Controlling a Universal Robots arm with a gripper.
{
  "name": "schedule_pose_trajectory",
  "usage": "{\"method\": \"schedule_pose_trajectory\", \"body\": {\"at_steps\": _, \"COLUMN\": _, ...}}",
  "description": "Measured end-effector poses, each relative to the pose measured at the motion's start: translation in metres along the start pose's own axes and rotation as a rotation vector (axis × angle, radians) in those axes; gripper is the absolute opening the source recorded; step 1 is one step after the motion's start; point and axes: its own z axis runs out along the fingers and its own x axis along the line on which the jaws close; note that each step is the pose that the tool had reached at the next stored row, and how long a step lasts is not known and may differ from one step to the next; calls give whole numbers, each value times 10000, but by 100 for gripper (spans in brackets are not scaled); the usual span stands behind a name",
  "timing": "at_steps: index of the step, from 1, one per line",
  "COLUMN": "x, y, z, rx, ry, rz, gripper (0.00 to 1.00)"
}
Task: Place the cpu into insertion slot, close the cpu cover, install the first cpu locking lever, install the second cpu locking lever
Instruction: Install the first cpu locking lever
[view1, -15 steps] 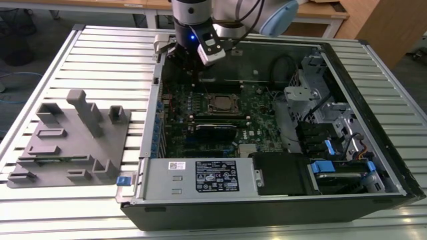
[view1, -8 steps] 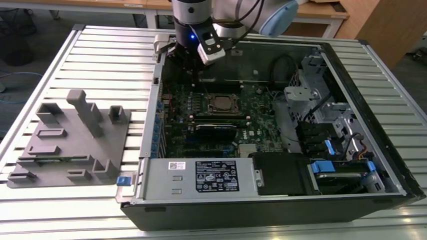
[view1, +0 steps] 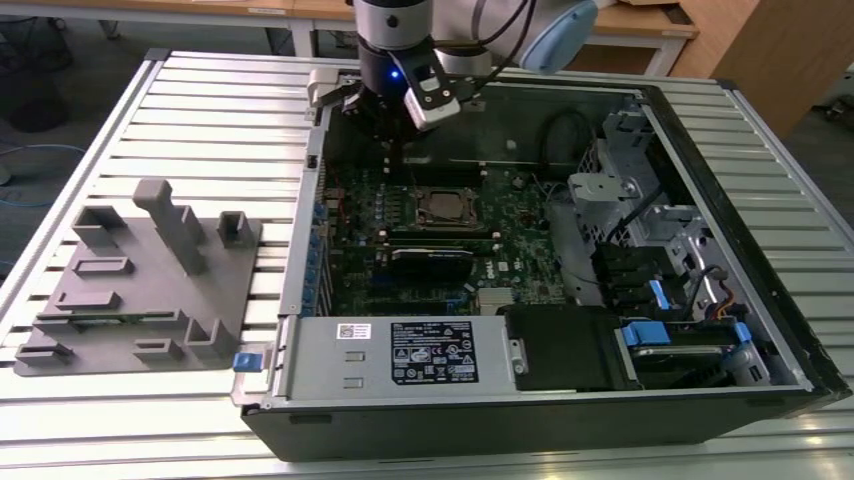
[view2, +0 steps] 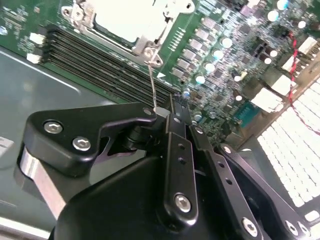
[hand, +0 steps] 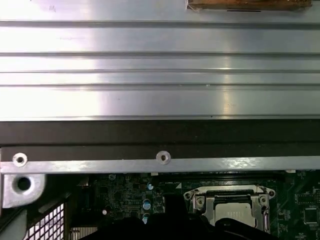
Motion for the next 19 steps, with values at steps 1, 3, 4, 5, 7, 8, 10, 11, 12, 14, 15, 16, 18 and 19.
{"method": "schedule_pose_trajectory", "body": {"at_steps": 1, "x": -24, "y": 1, "z": 2, "rx": -1, "ry": 0, "rz": -1, "gripper": 11}}
{"method": "schedule_pose_trajectory", "body": {"at_steps": 3, "x": -80, "y": 2, "z": 5, "rx": -1, "ry": 1, "rz": 0, "gripper": 11}}
{"method": "schedule_pose_trajectory", "body": {"at_steps": 4, "x": -107, "y": 3, "z": 7, "rx": -1, "ry": 2, "rz": -1, "gripper": 11}}
{"method": "schedule_pose_trajectory", "body": {"at_steps": 5, "x": -132, "y": 3, "z": 9, "rx": 0, "ry": 4, "rz": 0, "gripper": 11}}
{"method": "schedule_pose_trajectory", "body": {"at_steps": 7, "x": -181, "y": 4, "z": 11, "rx": 1, "ry": 9, "rz": 0, "gripper": 11}}
{"method": "schedule_pose_trajectory", "body": {"at_steps": 8, "x": -205, "y": 4, "z": 13, "rx": 0, "ry": 10, "rz": 0, "gripper": 11}}
{"method": "schedule_pose_trajectory", "body": {"at_steps": 10, "x": -244, "y": 4, "z": 16, "rx": 0, "ry": 12, "rz": 0, "gripper": 11}}
{"method": "schedule_pose_trajectory", "body": {"at_steps": 11, "x": -260, "y": 4, "z": 17, "rx": 0, "ry": 12, "rz": 1, "gripper": 11}}
{"method": "schedule_pose_trajectory", "body": {"at_steps": 12, "x": -276, "y": 4, "z": 18, "rx": 0, "ry": 13, "rz": 0, "gripper": 11}}
{"method": "schedule_pose_trajectory", "body": {"at_steps": 14, "x": -296, "y": 5, "z": 19, "rx": 1, "ry": 14, "rz": 0, "gripper": 11}}
{"method": "schedule_pose_trajectory", "body": {"at_steps": 15, "x": -298, "y": 4, "z": 20, "rx": 0, "ry": 12, "rz": 0, "gripper": 11}}
{"method": "schedule_pose_trajectory", "body": {"at_steps": 16, "x": -298, "y": 4, "z": 20, "rx": 0, "ry": 13, "rz": 1, "gripper": 11}}
{"method": "schedule_pose_trajectory", "body": {"at_steps": 18, "x": -299, "y": 5, "z": 20, "rx": -1, "ry": 12, "rz": 1, "gripper": 11}}
{"method": "schedule_pose_trajectory", "body": {"at_steps": 19, "x": -300, "y": 5, "z": 20, "rx": 1, "ry": 13, "rz": 1, "gripper": 11}}
